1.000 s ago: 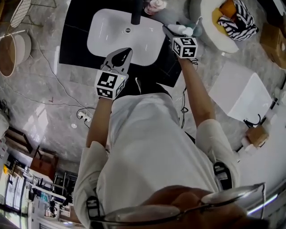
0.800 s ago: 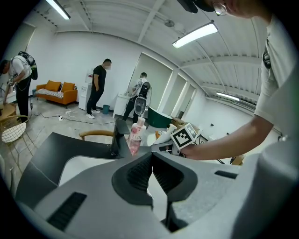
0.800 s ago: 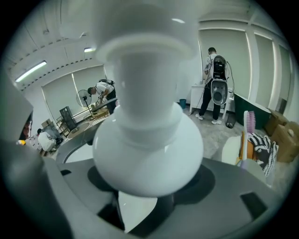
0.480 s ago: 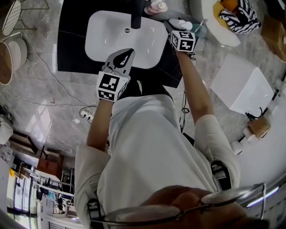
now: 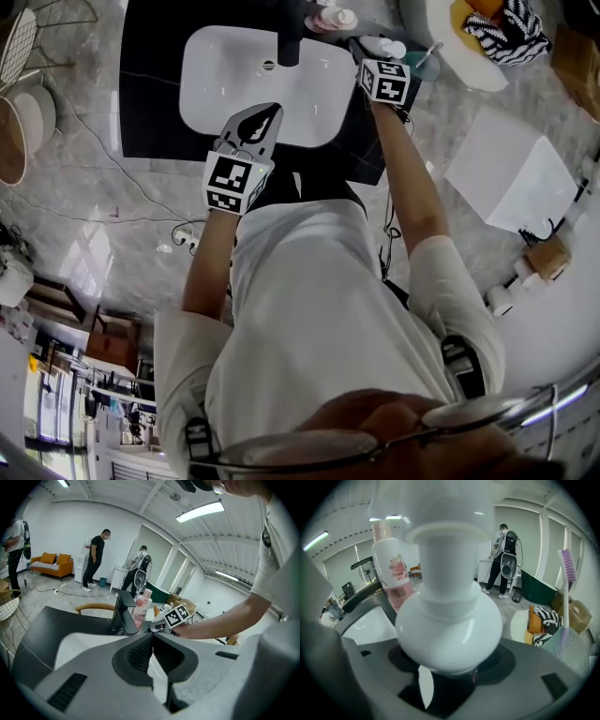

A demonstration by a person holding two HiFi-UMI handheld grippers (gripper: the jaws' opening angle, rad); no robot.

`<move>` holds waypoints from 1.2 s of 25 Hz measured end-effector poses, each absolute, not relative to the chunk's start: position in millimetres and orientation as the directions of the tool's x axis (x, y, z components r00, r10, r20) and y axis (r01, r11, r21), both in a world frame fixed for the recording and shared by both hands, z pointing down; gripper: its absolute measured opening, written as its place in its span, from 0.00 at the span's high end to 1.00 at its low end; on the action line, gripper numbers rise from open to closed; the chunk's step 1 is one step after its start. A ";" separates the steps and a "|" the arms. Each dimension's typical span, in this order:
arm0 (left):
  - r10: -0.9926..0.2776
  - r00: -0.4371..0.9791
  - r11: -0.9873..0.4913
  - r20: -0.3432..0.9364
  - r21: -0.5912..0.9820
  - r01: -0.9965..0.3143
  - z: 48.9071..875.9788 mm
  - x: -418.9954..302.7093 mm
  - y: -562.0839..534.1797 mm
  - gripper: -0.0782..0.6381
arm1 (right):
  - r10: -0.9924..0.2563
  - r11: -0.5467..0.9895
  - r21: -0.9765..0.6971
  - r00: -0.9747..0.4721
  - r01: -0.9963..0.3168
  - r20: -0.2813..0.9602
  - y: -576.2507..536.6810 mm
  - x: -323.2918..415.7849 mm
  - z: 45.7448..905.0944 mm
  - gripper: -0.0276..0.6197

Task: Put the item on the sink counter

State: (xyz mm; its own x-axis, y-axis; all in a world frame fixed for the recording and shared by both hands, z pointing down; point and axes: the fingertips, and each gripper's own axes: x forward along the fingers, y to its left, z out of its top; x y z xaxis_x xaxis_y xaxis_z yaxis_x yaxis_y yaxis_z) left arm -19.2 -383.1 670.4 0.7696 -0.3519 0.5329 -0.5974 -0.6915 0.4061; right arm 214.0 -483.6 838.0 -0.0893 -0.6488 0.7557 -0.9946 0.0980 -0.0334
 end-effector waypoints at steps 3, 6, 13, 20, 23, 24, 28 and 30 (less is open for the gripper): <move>-0.347 0.770 -0.689 0.535 0.411 -0.596 672.9 -20.5 -383.8 0.88 | -0.658 0.090 -0.023 -0.076 -0.996 0.750 -485.7 215.0 837.5 0.47; -0.343 0.770 -0.687 0.538 0.416 -0.596 675.1 -22.1 -383.8 0.88 | -0.665 0.078 -0.012 -0.061 -0.997 0.744 -487.0 215.0 837.7 0.47; -0.339 0.772 -0.687 0.537 0.419 -0.593 675.9 -25.0 -388.0 0.88 | -0.670 0.069 0.014 -0.036 -0.998 0.741 -487.9 215.5 838.4 0.46; -0.334 0.773 -0.691 0.539 0.418 -0.590 676.3 -30.4 -388.8 0.88 | -0.670 0.058 0.011 -0.031 -0.998 0.741 -487.3 217.6 835.2 0.45; -0.333 0.776 -0.695 0.535 0.417 -0.586 673.4 -32.6 -386.3 0.88 | -0.677 0.054 0.018 -0.023 -0.998 0.736 -484.4 219.3 826.4 0.44; -0.333 0.778 -0.697 0.533 0.417 -0.584 671.9 -33.3 -385.4 0.88 | -0.679 0.052 0.020 -0.021 -0.998 0.734 -482.8 219.2 822.2 0.44; -0.330 0.789 -0.708 0.519 0.416 -0.570 663.6 -34.0 -383.7 0.88 | -0.687 0.048 0.020 -0.018 -0.999 0.727 -472.8 216.3 803.5 0.43; -0.326 0.797 -0.717 0.509 0.417 -0.559 658.2 -32.1 -382.9 0.88 | -0.688 0.042 0.016 -0.017 -0.999 0.725 -465.1 214.8 793.2 0.43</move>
